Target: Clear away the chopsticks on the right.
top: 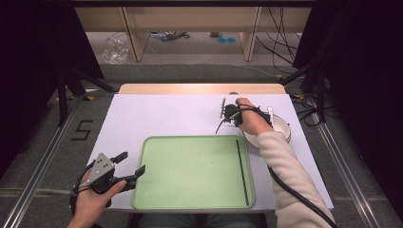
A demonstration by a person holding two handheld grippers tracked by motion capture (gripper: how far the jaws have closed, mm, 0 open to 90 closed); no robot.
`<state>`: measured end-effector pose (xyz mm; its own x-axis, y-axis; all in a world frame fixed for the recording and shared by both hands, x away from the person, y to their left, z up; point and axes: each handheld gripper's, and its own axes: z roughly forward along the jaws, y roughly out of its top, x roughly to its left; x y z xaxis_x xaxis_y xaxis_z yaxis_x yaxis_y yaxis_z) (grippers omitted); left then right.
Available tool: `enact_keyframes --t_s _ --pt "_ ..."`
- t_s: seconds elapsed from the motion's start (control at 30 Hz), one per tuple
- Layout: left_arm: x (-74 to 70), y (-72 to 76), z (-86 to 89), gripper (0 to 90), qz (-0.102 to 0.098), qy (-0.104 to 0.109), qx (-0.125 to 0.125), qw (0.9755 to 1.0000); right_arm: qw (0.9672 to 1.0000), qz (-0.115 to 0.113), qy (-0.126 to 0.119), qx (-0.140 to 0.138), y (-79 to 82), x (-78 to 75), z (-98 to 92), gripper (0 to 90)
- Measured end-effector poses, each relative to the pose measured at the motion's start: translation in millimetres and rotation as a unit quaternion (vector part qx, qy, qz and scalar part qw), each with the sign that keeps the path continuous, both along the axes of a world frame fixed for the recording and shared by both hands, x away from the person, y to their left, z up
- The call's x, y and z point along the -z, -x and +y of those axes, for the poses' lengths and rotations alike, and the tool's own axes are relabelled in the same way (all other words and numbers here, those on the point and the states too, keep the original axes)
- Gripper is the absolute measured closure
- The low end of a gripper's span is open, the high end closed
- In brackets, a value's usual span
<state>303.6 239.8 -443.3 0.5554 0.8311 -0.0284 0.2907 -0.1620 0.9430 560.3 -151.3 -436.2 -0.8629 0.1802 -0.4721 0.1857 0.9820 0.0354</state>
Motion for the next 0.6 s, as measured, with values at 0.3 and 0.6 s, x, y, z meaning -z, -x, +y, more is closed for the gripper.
enact_keyframes --t_s 0.3,0.6 --pt "0.0 0.0 -0.1 19.8 0.0 -0.001 0.001 1.0 1.0 -0.002 0.006 -0.004 -4.1 8.5 -0.8 71.2" --pt "0.1 0.1 0.2 19.8 0.001 0.0 0.0 1.0 0.9999 0.0 0.01 -0.011 -8.2 12.8 -1.9 86.8"
